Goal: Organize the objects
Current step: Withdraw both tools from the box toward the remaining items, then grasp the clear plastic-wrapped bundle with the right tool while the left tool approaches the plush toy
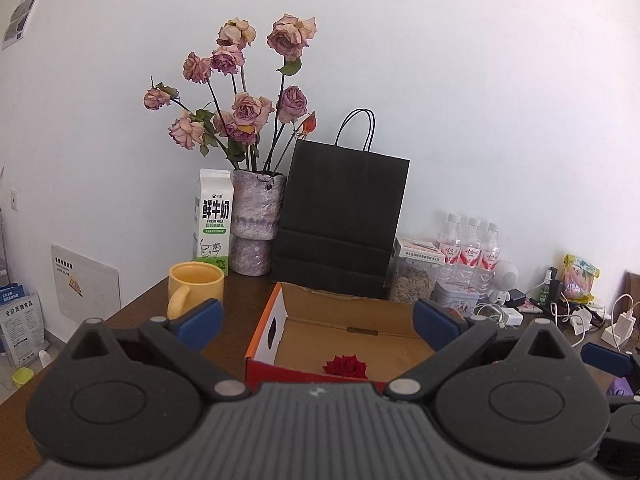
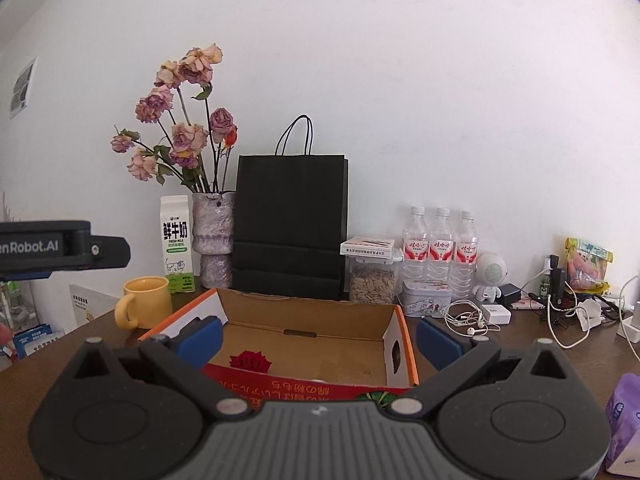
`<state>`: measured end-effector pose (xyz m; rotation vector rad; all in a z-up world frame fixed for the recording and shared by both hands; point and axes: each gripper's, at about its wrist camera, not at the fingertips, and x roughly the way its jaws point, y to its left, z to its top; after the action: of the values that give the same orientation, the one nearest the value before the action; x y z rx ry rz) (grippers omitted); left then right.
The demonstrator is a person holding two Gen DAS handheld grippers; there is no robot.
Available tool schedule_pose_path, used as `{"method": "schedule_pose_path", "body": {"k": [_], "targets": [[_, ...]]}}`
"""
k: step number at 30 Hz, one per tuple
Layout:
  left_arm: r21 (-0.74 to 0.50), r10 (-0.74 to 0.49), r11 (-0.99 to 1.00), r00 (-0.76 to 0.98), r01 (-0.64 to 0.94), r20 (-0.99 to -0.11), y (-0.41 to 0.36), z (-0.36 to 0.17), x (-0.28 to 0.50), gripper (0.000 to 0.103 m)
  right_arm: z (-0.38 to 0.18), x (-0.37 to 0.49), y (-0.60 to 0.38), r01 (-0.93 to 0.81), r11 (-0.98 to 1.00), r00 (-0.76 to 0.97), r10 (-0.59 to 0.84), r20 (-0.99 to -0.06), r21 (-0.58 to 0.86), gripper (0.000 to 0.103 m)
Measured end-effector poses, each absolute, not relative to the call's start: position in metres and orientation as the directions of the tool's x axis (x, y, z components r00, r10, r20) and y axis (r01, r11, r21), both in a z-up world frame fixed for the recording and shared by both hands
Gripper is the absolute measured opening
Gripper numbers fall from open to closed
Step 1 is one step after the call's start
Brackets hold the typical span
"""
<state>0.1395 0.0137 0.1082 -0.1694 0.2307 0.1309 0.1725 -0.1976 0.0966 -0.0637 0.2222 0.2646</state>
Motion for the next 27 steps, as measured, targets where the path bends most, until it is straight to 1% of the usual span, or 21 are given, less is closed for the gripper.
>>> {"method": "schedule_pose_path", "body": {"k": [6,13,19,22,27], "targets": [[-0.12,0.13,0.979,0.952,-0.168,-0.278,0.022,0.095,0.107,0.103,0.083,0.137,-0.212,-0.269,0.963,0.931,0.251,-0.267,-0.032,0.103],[-0.095,0.136,0.98,0.936,-0.175,-0.323,0.035,0.076,0.085,0.103,0.053,0.113,-0.223,-0.261,0.964,0.906,0.229,-0.357,-0.044,0.103],[-0.077,0.15,0.979,0.92,-0.19,-0.362,0.049,0.057,0.073,0.103,0.032,0.102,-0.24,-0.227,0.973,0.893,0.19,-0.408,-0.043,0.103],[-0.077,0.158,0.976,0.912,-0.202,-0.379,0.057,0.049,0.071,0.103,0.024,0.1,-0.251,-0.205,0.978,0.89,0.169,-0.424,-0.04,0.103],[-0.071,0.182,0.971,0.901,-0.227,-0.394,0.067,0.045,0.072,0.103,0.02,0.108,-0.27,-0.148,0.988,0.899,0.114,-0.422,-0.049,0.103]]}}
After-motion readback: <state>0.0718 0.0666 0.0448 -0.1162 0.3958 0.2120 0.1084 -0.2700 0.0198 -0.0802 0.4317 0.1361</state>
